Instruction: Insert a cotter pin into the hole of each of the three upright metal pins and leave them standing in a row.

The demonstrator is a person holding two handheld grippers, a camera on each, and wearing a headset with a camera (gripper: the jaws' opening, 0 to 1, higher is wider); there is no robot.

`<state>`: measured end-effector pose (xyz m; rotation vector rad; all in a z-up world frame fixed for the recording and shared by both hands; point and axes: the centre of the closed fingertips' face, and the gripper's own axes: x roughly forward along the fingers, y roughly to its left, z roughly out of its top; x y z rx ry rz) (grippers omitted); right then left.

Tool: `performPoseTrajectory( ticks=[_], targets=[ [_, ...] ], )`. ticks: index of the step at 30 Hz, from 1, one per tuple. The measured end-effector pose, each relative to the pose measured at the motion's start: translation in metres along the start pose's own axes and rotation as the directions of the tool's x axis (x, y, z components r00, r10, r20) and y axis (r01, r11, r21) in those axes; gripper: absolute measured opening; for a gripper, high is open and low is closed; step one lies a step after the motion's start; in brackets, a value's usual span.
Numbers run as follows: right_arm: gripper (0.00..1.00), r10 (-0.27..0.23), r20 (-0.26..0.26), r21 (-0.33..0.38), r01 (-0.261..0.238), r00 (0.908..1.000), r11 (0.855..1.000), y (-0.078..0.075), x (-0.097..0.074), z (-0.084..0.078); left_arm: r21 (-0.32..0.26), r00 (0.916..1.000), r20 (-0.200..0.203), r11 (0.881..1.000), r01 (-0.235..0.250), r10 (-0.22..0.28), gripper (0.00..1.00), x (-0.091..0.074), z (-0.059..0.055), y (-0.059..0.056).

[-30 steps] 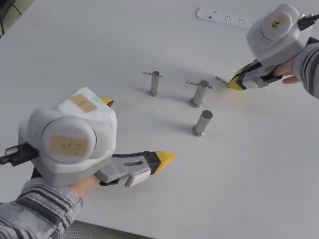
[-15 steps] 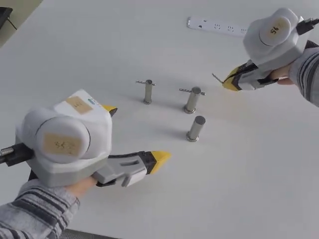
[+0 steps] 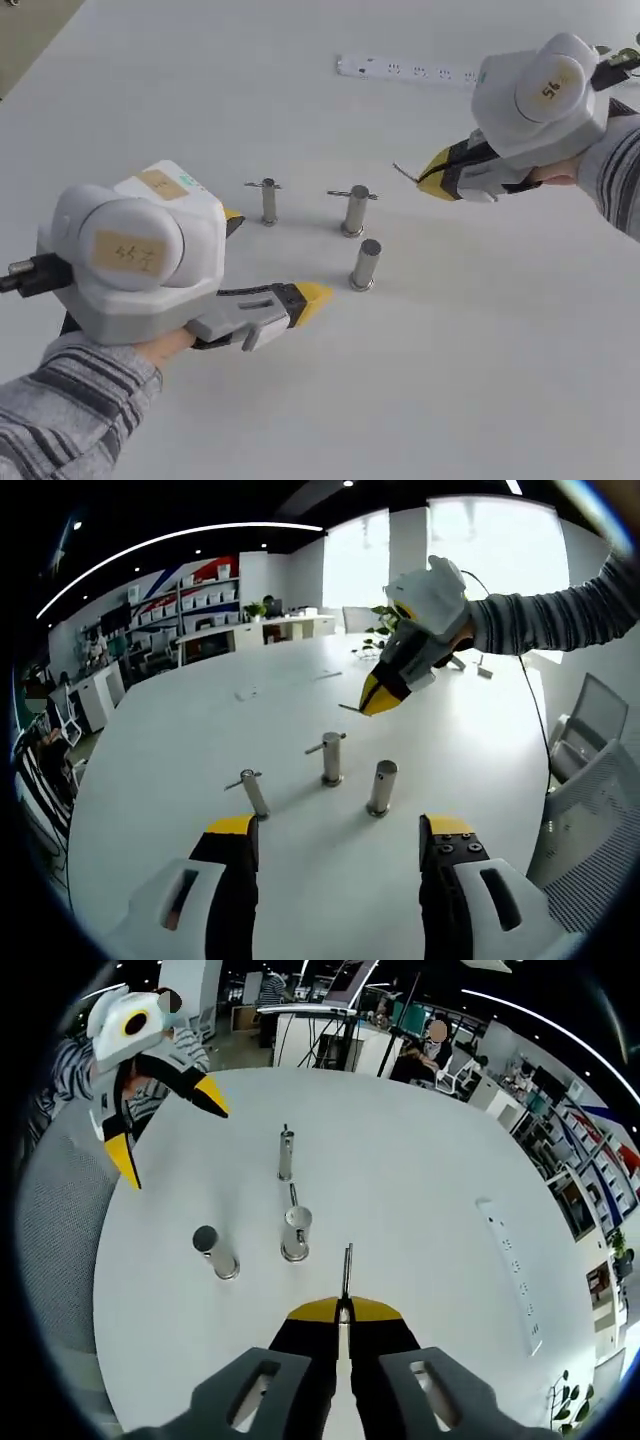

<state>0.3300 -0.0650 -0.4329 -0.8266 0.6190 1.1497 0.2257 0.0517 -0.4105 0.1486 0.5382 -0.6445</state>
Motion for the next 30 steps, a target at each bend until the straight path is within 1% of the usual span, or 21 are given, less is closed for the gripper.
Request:
performPoseTrajectory(
  ticks=[1, 3, 9, 13, 17, 20, 22, 24, 27, 30],
  targets=[
    [0.0, -0.001, 0.002, -0.004, 0.001, 1.0, 1.0, 0.001, -0.001, 0.0, 0.0, 1.0, 0.001, 1.0, 0.001, -0.001, 0.6, 0.0, 0.001, 0.0],
    [0.0, 0.0, 0.007, -0.017, 0.0, 1.0, 1.0, 0.008, -0.004, 0.002, -0.003, 0.9999, 0.007, 1.0, 0.014, -0.014, 0.58, 0.002, 0.006, -0.002],
    [0.0, -0.002, 0.046, -0.062, 0.005, 0.999, 0.998, 0.031, -0.016, 0.014, -0.036, 0.9982, 0.023, 0.998, 0.057, -0.056, 0.49, 0.006, 0.019, -0.009],
    [0.0, 0.002, 0.079, -0.099, 0.006, 0.9969, 0.995, 0.046, -0.02, 0.022, -0.069, 0.9959, 0.014, 0.994, 0.09, -0.089, 0.41, 0.009, 0.021, -0.015],
    [0.0, 0.01, 0.105, -0.124, 0.003, 0.9945, 0.992, 0.053, -0.021, 0.026, -0.117, 0.9933, 0.028, 0.987, 0.115, -0.112, 0.37, 0.012, 0.025, -0.021],
    [0.0, 0.019, 0.129, -0.155, 0.001, 0.9915, 0.988, 0.066, -0.024, 0.03, -0.142, 0.9932, 0.024, 0.983, 0.116, -0.114, 0.34, 0.015, 0.025, -0.022],
    [0.0, 0.027, 0.143, -0.169, -0.003, 0.9894, 0.986, 0.073, -0.026, 0.033, -0.148, 0.9926, 0.019, 0.982, 0.121, -0.12, 0.32, 0.016, 0.026, -0.024],
    [0.0, 0.031, 0.154, -0.184, -0.002, 0.9877, 0.983, 0.078, -0.027, 0.036, -0.173, 0.9917, 0.015, 0.977, 0.128, -0.128, 0.31, 0.018, 0.025, -0.026],
    [0.0, 0.042, 0.173, -0.217, -0.004, 0.9841, 0.976, 0.087, -0.029, 0.041, -0.192, 0.9896, 0.016, 0.971, 0.143, -0.143, 0.26, 0.02, 0.026, -0.03],
    [0.0, 0.05, 0.184, -0.231, -0.007, 0.9817, 0.973, 0.092, -0.03, 0.044, -0.233, 0.9861, 0.025, 0.958, 0.165, -0.164, 0.22, 0.023, 0.028, -0.035]
  ],
)
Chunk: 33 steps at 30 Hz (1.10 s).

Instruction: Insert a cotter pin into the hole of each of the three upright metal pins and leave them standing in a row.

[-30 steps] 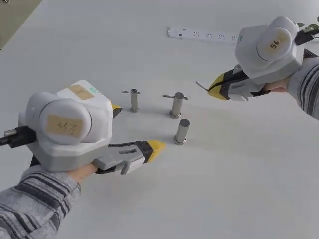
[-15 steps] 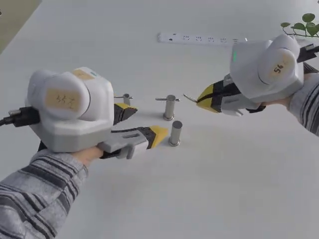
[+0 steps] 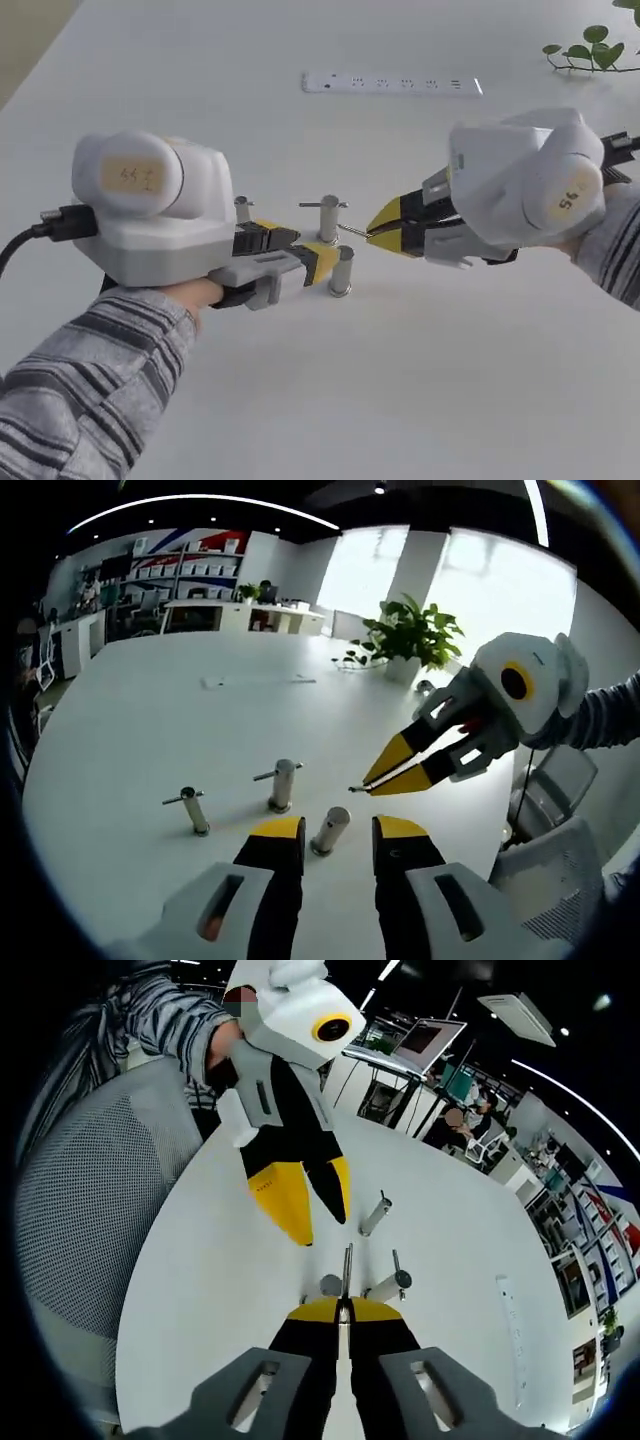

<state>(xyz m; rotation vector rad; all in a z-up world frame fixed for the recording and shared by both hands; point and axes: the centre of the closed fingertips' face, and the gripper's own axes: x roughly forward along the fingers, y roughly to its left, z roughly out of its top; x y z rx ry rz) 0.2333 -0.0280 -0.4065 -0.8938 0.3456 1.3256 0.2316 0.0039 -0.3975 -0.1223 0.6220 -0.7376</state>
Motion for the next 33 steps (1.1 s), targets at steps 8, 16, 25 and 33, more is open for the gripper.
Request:
performPoseTrajectory(
  ticks=[8, 16, 25, 33],
  targets=[
    [0.0, 0.005, 0.023, -0.053, -0.004, 0.9997, 0.999, 0.008, 0.0, 0.009, -0.057, 0.9991, 0.017, 0.998, 0.039, -0.038, 0.14, 0.002, 0.003, -0.008],
    [0.0, -0.003, 0.045, -0.07, 0.006, 0.999, 0.998, 0.006, -0.001, 0.016, -0.117, 0.9961, 0.055, 0.99, 0.075, -0.069, 0.05, 0.003, 0.008, -0.014],
    [0.0, -0.008, 0.057, -0.062, 0.011, 0.9983, 0.998, 0.004, 0.001, 0.02, -0.148, 0.9937, 0.075, 0.985, 0.093, -0.083, 0.0, 0.003, 0.011, -0.018],
    [0.0, 0.007, 0.076, 0.037, -0.01, 0.9971, 0.999, 0.005, 0.001, 0.02, -0.043, 0.9931, 0.075, 0.995, 0.094, -0.091, 0.0, 0.002, 0.012, -0.022]
  ],
)
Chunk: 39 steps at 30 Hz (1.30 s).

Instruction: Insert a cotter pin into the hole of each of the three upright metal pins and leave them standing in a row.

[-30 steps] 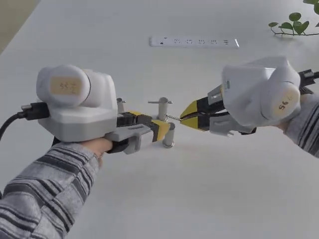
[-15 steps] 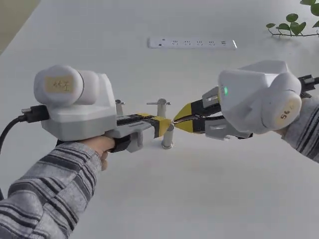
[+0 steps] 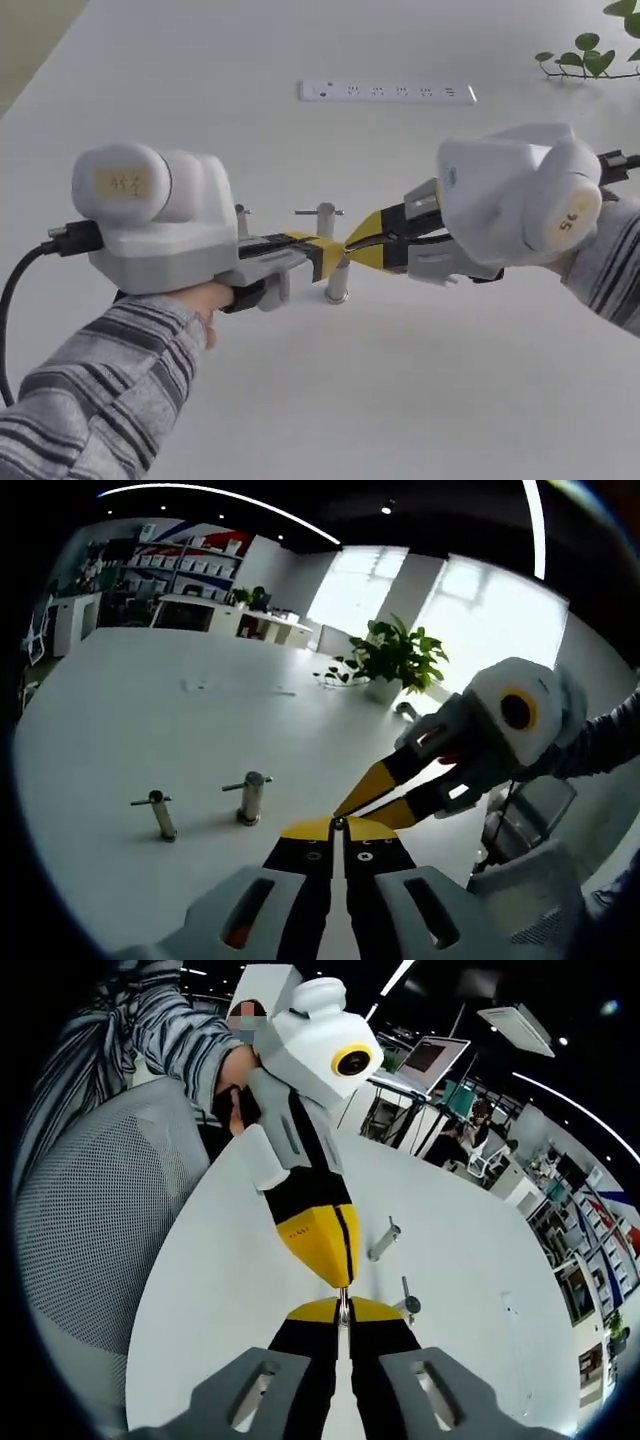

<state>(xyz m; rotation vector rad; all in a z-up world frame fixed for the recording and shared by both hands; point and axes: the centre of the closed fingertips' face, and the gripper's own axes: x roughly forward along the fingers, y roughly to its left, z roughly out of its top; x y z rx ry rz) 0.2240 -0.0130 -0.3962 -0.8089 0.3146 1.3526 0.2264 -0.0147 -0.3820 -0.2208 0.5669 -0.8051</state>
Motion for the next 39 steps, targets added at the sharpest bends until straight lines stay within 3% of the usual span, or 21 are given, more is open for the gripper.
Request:
performPoseTrajectory(
  ticks=[1, 4, 8, 11, 13, 16, 19, 21, 23, 32, 39],
  targets=[
    [0.0, 0.011, 0.009, 0.053, -0.011, 0.9999, 0.999, 0.002, 0.0, 0.0, 0.018, 1.0, -0.005, 1.0, 0.001, -0.001, 0.0, 0.0, -0.001, 0.0],
    [0.0, 0.018, 0.032, 0.119, -0.022, 0.9993, 0.993, 0.0, -0.001, -0.001, 0.058, 0.9999, -0.013, 0.998, 0.009, -0.008, 0.0, -0.001, -0.002, -0.001],
    [0.03, 0.045, 0.058, 0.249, -0.058, 0.9973, 0.967, 0.003, -0.003, -0.004, 0.145, 0.9996, -0.026, 0.989, 0.017, -0.014, 0.0, -0.004, -0.005, 0.0],
    [0.05, 0.078, 0.084, 0.339, -0.103, 0.9933, 0.935, 0.006, -0.004, -0.008, 0.186, 0.9993, -0.03, 0.982, 0.029, -0.024, 0.0, -0.006, -0.007, -0.001],
    [0.06, 0.076, 0.1, 0.366, -0.108, 0.9921, 0.924, 0.006, -0.004, -0.009, 0.229, 0.9985, -0.037, 0.972, 0.048, -0.041, 0.0, -0.007, -0.008, -0.002],
    [0.07, 0.091, 0.117, 0.43, -0.133, 0.989, 0.893, 0.01, -0.005, -0.011, 0.277, 0.9969, -0.048, 0.958, 0.074, -0.063, 0.0, -0.008, -0.01, -0.006],
    [0.07, 0.116, 0.133, 0.445, -0.163, 0.9844, 0.881, 0.016, -0.005, -0.012, 0.295, 0.995, -0.05, 0.951, 0.097, -0.086, 0.0, -0.008, -0.011, -0.009],
    [0.07, 0.133, 0.155, 0.467, -0.191, 0.9789, 0.863, 0.021, -0.005, -0.01, 0.309, 0.9938, -0.057, 0.945, 0.109, -0.096, 0.0, -0.008, -0.013, -0.01],
    [0.07, 0.137, 0.158, 0.475, -0.197, 0.9779, 0.858, 0.023, -0.005, -0.01, 0.313, 0.9917, -0.053, 0.941, 0.128, -0.117, 0.0, -0.008, -0.013, -0.014],
    [0.0, 0.171, 0.172, 0.447, -0.231, 0.9702, 0.864, 0.033, -0.005, -0.005, 0.302, 0.9851, -0.043, 0.938, 0.171, -0.166, 0.0, -0.009, -0.013, -0.022],
    [0.0, 0.188, 0.149, 0.393, -0.233, 0.9707, 0.889, 0.036, -0.007, -0.005, 0.292, 0.9838, -0.053, 0.94, 0.179, -0.171, 0.0, -0.01, -0.017, -0.022]
  ],
)
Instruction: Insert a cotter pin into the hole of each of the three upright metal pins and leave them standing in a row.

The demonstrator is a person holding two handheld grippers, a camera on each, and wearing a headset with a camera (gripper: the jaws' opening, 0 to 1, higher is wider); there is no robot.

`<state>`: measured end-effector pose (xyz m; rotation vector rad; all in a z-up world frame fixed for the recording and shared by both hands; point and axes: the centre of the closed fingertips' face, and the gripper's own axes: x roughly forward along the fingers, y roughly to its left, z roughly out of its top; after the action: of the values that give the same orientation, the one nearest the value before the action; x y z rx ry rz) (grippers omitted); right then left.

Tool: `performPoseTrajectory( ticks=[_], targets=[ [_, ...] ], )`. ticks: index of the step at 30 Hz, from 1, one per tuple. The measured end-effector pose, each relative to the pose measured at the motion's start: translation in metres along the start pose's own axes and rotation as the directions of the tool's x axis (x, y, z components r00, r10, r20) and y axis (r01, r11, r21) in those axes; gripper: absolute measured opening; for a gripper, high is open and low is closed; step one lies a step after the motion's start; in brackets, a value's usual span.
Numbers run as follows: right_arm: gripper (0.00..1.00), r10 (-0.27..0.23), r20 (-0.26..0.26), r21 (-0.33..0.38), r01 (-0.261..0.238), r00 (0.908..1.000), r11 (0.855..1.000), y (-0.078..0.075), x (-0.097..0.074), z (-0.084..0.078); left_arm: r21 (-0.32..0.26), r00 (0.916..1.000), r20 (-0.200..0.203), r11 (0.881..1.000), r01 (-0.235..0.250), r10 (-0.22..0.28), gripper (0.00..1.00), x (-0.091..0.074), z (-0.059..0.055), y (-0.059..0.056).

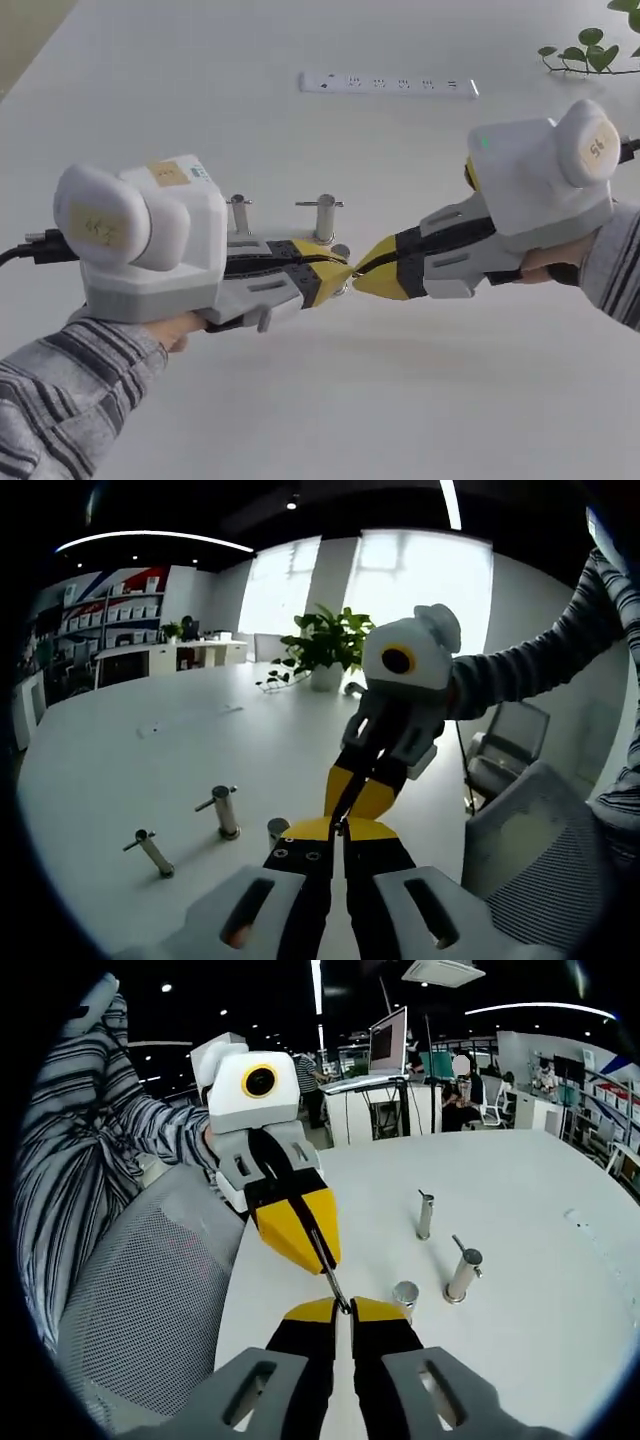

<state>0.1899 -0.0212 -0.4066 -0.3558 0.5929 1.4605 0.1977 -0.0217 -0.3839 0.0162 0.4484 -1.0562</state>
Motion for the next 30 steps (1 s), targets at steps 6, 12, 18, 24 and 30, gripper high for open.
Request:
performPoseTrajectory(
  ticks=[6, 12, 18, 24, 30],
  targets=[
    [0.0, -0.033, -0.072, -0.148, 0.022, 0.9968, 0.989, -0.003, -0.002, -0.002, 0.01, 0.9999, -0.01, 1.0, -0.006, 0.007, 0.0, 0.0, -0.003, 0.001],
    [0.0, -0.081, -0.16, -0.257, 0.038, 0.9838, 0.966, -0.009, -0.001, -0.01, 0.058, 0.9981, -0.034, 0.997, -0.049, 0.051, 0.0, 0.004, -0.009, 0.008],
    [0.0, -0.125, -0.202, -0.291, 0.062, 0.9715, 0.955, -0.022, -0.005, -0.019, 0.086, 0.9933, -0.032, 0.99, -0.108, 0.111, 0.11, 0.006, -0.013, 0.019],
    [0.0, -0.193, -0.268, -0.334, 0.096, 0.9439, 0.938, -0.045, -0.014, -0.034, 0.101, 0.9841, -0.027, 0.98, -0.172, 0.175, 0.2, 0.012, -0.018, 0.03],
    [0.0, -0.227, -0.317, -0.399, 0.087, 0.9211, 0.913, -0.06, -0.015, -0.045, 0.119, 0.9697, -0.055, 0.966, -0.23, 0.238, 0.23, 0.022, -0.028, 0.041]
  ],
)
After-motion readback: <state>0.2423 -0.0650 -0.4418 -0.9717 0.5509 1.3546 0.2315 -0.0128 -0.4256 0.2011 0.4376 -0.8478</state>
